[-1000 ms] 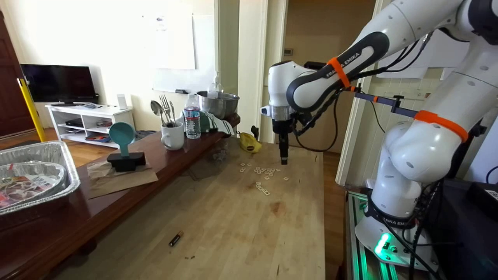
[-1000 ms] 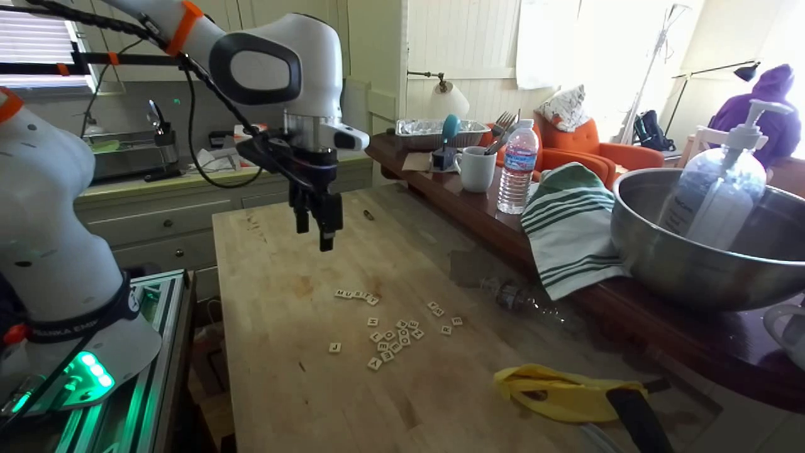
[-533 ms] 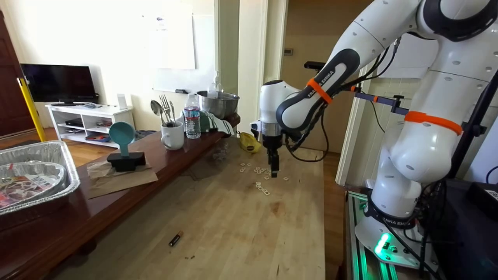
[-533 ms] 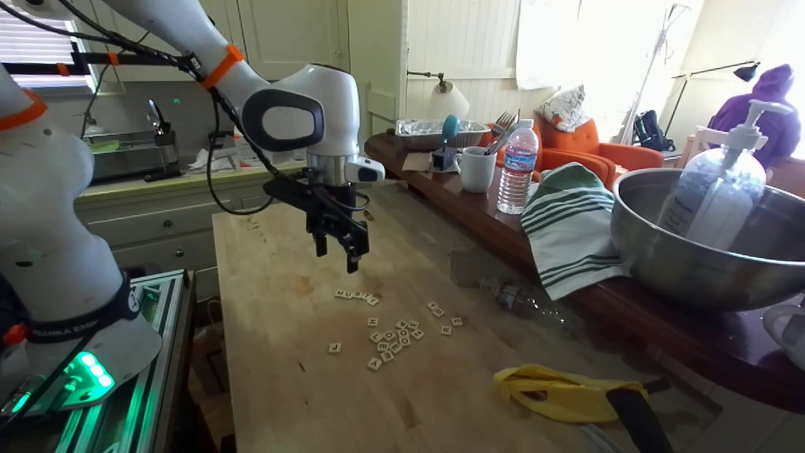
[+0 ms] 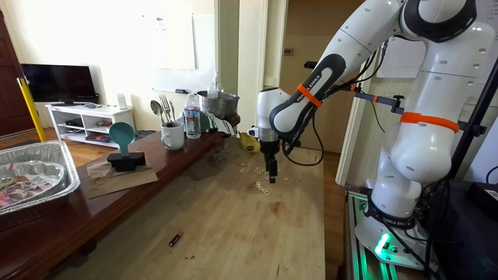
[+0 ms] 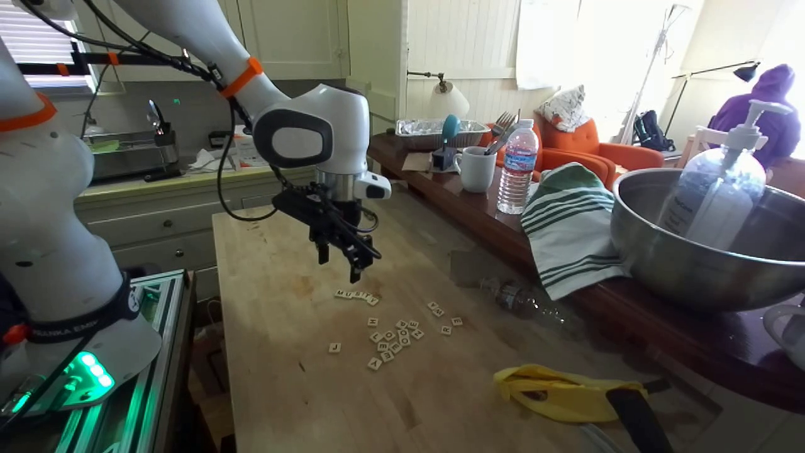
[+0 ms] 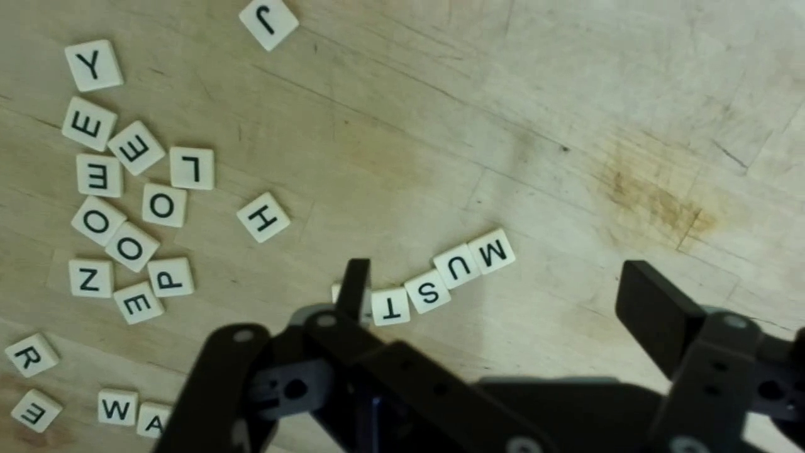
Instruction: Align the blocks on the table
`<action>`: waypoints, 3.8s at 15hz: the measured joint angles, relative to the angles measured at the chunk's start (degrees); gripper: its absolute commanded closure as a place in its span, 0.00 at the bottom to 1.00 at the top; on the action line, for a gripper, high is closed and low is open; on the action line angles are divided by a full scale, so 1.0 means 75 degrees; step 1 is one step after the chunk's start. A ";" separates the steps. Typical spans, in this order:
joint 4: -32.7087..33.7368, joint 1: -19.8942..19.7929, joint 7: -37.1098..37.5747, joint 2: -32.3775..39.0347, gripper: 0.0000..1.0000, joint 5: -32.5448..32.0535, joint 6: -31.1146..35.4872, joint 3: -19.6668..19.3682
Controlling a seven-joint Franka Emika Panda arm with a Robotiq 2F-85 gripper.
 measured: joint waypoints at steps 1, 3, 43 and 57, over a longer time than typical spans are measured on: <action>0.0039 0.0000 0.0000 0.0052 0.00 0.0030 -0.0039 0.0007; 0.0069 -0.0003 0.0000 0.0097 0.25 0.0043 -0.0041 0.0014; 0.0157 -0.1455 0.0254 0.1805 1.00 0.0560 0.3711 0.0071; -0.0055 -0.1513 0.0508 0.1728 1.00 0.0318 0.3726 0.0062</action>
